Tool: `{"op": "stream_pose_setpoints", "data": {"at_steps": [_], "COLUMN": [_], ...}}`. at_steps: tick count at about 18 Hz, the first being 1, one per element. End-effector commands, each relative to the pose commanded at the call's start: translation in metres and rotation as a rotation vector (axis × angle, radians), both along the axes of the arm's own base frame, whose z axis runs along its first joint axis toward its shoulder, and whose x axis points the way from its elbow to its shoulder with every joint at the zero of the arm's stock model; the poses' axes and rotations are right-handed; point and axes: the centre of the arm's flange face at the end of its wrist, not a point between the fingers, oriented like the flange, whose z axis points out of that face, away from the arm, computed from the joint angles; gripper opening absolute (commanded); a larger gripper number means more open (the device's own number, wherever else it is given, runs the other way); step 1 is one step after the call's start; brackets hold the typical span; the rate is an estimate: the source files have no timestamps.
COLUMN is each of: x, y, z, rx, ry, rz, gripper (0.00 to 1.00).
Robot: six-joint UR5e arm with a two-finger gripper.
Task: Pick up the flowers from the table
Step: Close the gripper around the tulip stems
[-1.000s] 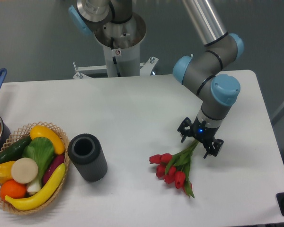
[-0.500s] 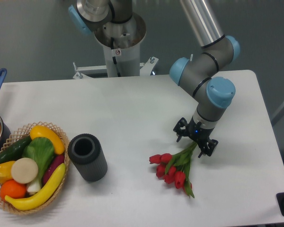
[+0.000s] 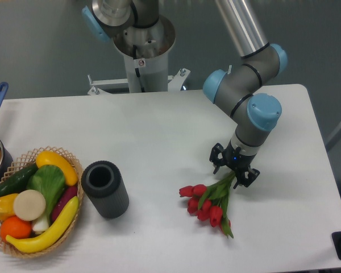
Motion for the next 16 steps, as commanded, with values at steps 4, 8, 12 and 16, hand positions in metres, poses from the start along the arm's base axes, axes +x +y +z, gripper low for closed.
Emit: {"op": "stream_pose_setpoints", "data": {"at_steps": [4,8,12,16], "x": [-0.0027,-0.0031,-0.0064,-0.0084], "y": [0.0023,0.0035,0.005,0.004], "z": [-0.0007,0.0006,0.004,0.0082], "rx": [0.001,0.002,0.006,0.011], "ry": [-0.001,0.003,0.011,0.02], "rz": [0.02,0.016,0.015,0.009], "gripper": [0.39,0.28,0.24,0.24]}}
